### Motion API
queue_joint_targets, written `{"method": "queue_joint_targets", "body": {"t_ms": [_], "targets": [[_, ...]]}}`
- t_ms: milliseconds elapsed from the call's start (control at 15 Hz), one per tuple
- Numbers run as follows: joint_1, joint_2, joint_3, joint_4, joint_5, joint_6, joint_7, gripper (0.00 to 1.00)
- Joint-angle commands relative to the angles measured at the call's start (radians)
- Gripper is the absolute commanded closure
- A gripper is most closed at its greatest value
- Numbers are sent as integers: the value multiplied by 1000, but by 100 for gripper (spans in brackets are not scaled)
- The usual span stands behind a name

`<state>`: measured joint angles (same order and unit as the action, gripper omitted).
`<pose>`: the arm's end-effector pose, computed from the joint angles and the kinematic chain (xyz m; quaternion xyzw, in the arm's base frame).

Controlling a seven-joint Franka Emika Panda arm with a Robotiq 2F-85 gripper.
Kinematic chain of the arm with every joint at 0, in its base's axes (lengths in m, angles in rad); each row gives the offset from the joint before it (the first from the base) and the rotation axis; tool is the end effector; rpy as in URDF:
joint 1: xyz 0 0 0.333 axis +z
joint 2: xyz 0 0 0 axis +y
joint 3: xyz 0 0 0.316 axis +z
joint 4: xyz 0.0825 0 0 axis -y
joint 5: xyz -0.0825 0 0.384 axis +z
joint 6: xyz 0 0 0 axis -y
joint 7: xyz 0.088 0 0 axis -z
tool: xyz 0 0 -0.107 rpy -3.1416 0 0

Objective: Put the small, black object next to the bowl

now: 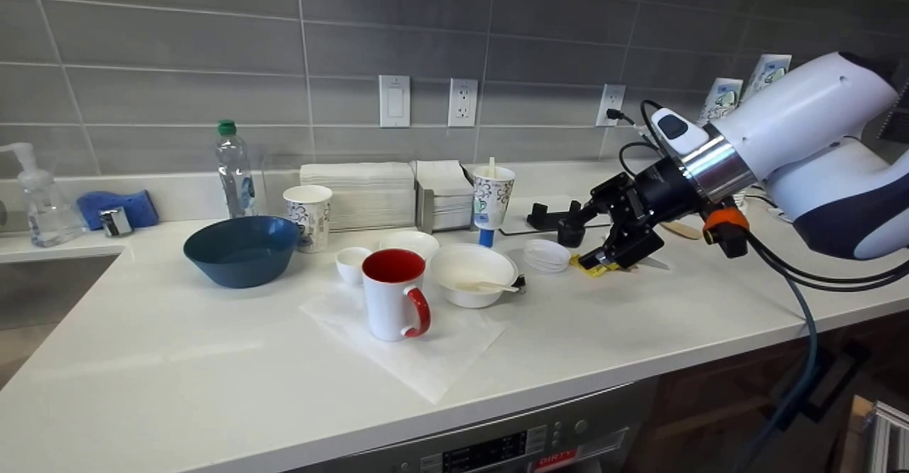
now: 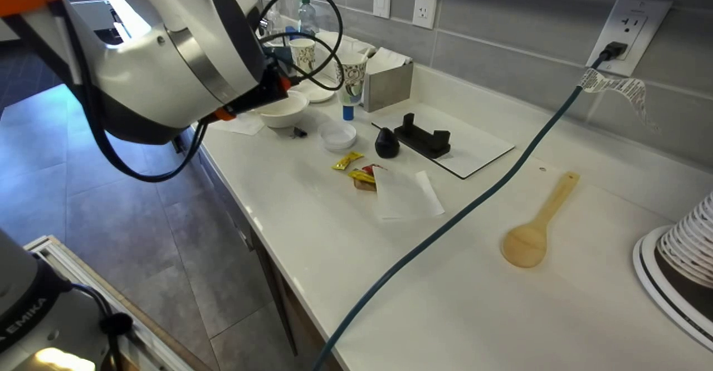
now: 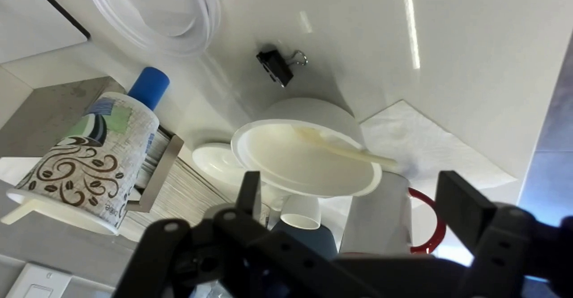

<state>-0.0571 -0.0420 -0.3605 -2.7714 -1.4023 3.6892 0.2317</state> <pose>0.3604 -0.0182 0.3015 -0.8469 -0.3913 -0.3597 0.0163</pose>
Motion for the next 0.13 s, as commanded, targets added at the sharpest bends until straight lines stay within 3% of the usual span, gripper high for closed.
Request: {"method": "queue_joint_targets", "body": {"t_ms": [0, 67], "targets": [[0, 0, 0, 0, 0, 0, 0, 0], [0, 0, 0, 0, 0, 0, 0, 0]]}}
